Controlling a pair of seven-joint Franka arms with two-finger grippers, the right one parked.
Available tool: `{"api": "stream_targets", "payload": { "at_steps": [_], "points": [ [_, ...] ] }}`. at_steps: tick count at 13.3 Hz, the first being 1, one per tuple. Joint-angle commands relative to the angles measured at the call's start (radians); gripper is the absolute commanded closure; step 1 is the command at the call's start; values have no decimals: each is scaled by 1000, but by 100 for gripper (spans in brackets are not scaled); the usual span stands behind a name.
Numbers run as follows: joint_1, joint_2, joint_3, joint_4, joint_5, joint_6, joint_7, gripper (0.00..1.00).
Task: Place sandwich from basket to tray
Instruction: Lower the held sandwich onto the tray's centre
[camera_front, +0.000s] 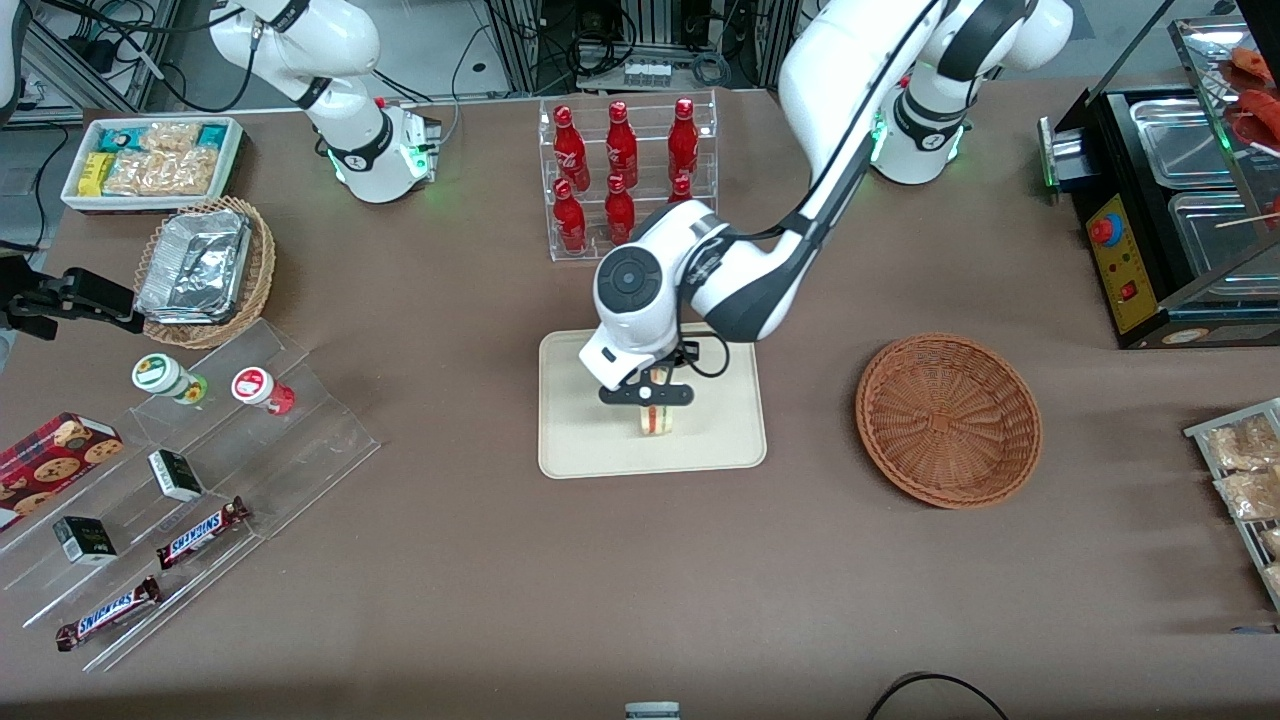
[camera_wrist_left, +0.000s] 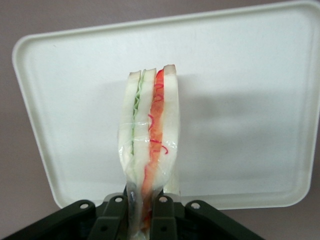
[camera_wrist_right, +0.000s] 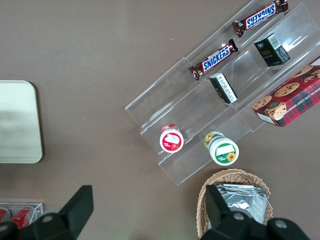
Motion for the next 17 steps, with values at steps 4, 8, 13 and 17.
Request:
{"api": "stream_targets", "payload": {
  "at_steps": [4,8,13,17],
  "points": [
    [-52,75,15,33,9,55,-56,100],
    [-53,86,15,33,9,65,-78,84],
    [-49,55,22,44,12,39,-78,0],
    [-23,-46,35,44,13,-18,-103,0]
  ]
}}
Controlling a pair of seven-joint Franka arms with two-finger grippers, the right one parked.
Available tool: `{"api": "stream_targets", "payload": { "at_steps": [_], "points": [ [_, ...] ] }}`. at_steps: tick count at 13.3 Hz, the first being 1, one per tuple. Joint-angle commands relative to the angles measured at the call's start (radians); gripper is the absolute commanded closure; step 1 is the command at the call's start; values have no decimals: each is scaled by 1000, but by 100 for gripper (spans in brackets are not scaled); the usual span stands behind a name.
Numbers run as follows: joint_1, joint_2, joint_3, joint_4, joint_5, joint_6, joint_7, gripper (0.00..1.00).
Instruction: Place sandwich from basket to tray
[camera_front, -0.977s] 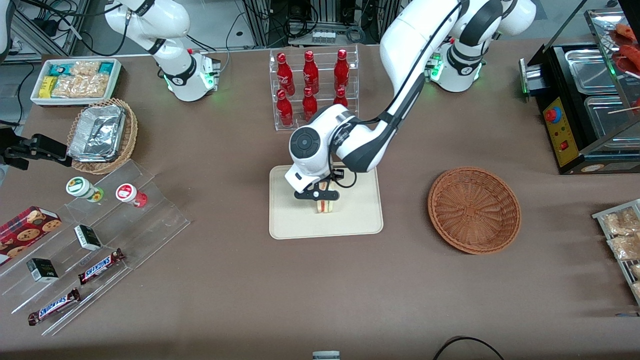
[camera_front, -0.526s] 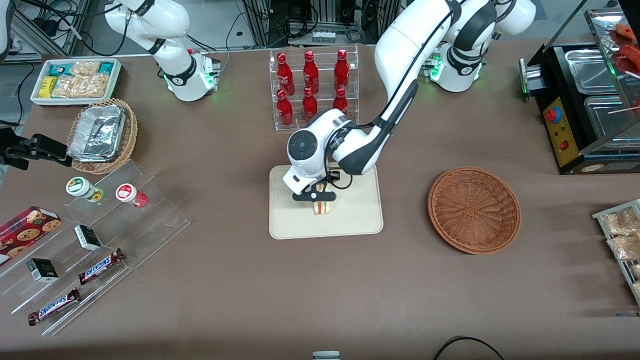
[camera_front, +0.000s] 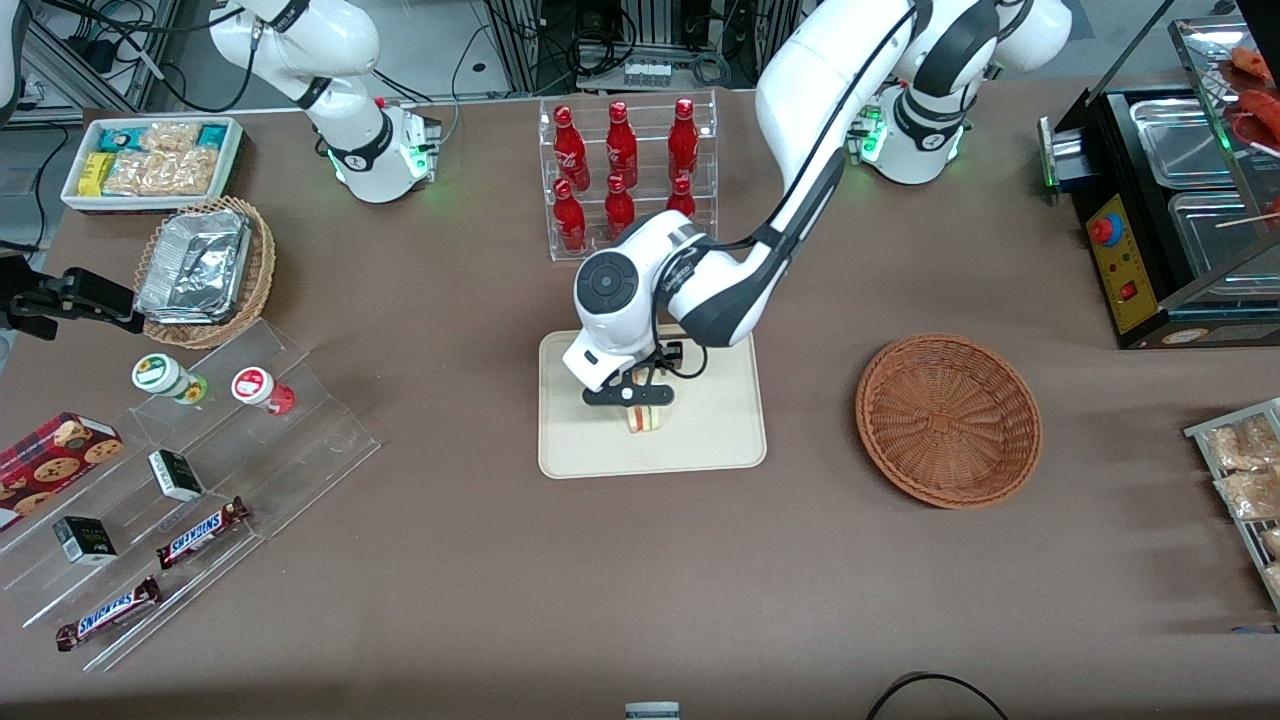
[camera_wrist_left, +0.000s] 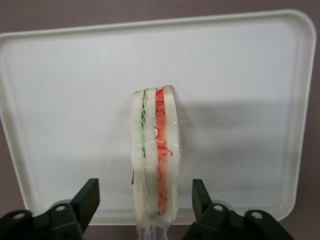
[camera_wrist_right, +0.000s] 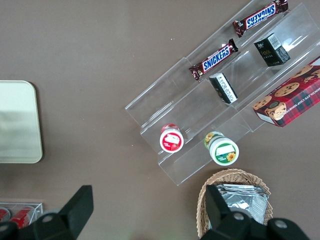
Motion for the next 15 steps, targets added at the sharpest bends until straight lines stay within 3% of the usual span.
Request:
{"api": "stream_targets", "payload": {
  "at_steps": [1,7,9,15],
  "points": [
    [6,-110,38,-8,9,-71,-56,0],
    [35,-350,118,-18,16,-341,-101,0],
    [67,-423,128,-22,48,-413,-56,0],
    [219,-587,128,-70,47,-550,172,0]
  ]
}}
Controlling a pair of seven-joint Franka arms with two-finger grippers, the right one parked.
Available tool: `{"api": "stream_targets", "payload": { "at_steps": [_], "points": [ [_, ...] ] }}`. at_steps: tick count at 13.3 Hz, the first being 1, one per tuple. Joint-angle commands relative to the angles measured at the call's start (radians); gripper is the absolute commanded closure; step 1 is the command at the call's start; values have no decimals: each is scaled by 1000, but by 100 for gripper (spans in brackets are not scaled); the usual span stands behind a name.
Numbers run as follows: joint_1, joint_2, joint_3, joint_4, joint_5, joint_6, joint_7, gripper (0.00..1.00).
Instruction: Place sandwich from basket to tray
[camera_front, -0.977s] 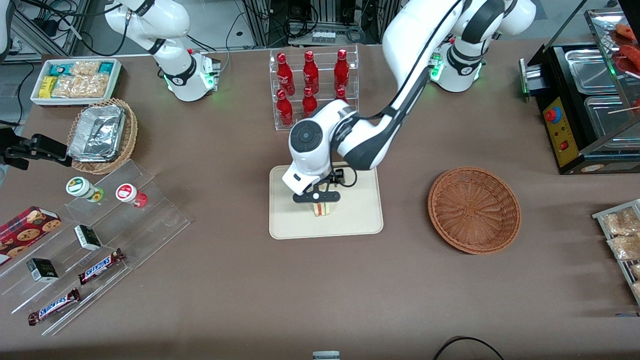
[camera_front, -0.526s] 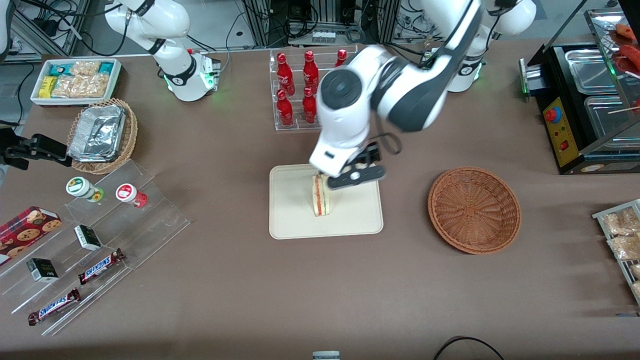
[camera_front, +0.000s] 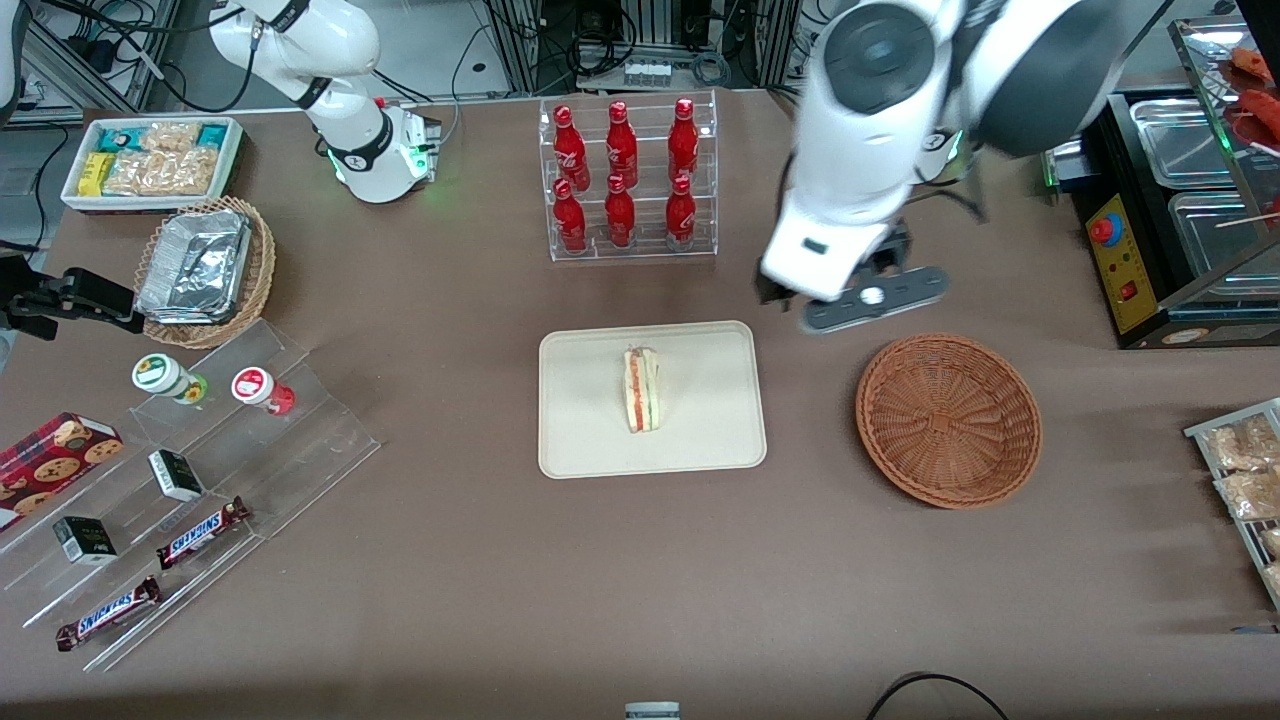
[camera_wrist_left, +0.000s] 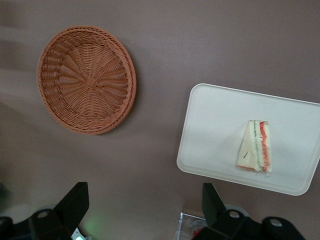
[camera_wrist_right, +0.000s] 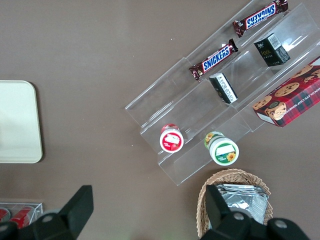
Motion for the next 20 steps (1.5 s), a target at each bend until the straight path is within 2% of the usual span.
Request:
{"api": "stream_targets", "payload": {
  "at_steps": [1,10,12,14,16,19,20],
  "points": [
    [82,-98,-6,-76,4,-24,128,0],
    [390,-185,-8,-99,-10,-100,584,0],
    [467,-191,-6,-99,-57,-104,635,0],
    [517,-199,-6,-107,-67,-121,726,0],
    [541,-225,-6,-154,-65,-107,780,0],
    [531,-331,-11,-327,-64,21,781,0],
    [531,-345,-11,-343,-62,37,781,0]
  ]
}}
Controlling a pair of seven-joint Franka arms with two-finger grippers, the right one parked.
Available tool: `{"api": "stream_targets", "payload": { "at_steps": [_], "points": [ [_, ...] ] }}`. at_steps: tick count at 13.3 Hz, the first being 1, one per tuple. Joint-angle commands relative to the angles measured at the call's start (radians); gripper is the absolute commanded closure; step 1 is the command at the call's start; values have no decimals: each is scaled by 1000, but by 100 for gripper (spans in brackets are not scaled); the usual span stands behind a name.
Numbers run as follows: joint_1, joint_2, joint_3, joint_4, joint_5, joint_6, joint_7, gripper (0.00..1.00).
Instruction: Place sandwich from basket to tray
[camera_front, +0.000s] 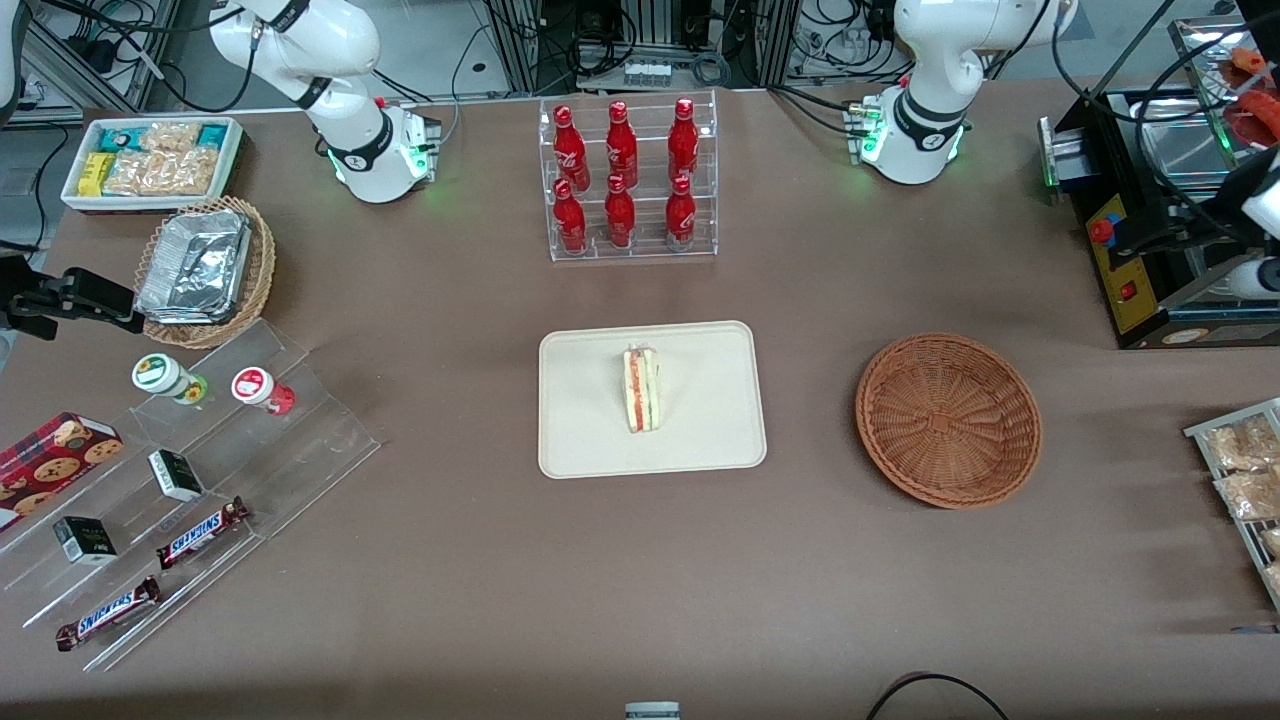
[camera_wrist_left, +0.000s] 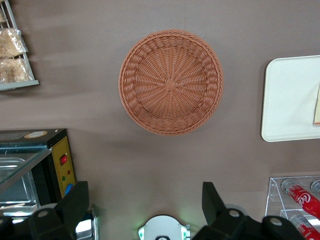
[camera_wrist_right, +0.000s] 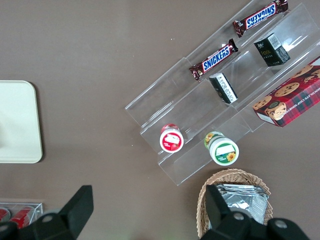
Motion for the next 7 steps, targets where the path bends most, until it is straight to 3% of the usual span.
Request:
{"api": "stream_targets", "payload": {
  "at_steps": [1,7],
  "points": [
    [1,-91,-9,-104,0,60,12,0],
    [5,18,-35,64,8,44,-2,0]
  ]
}}
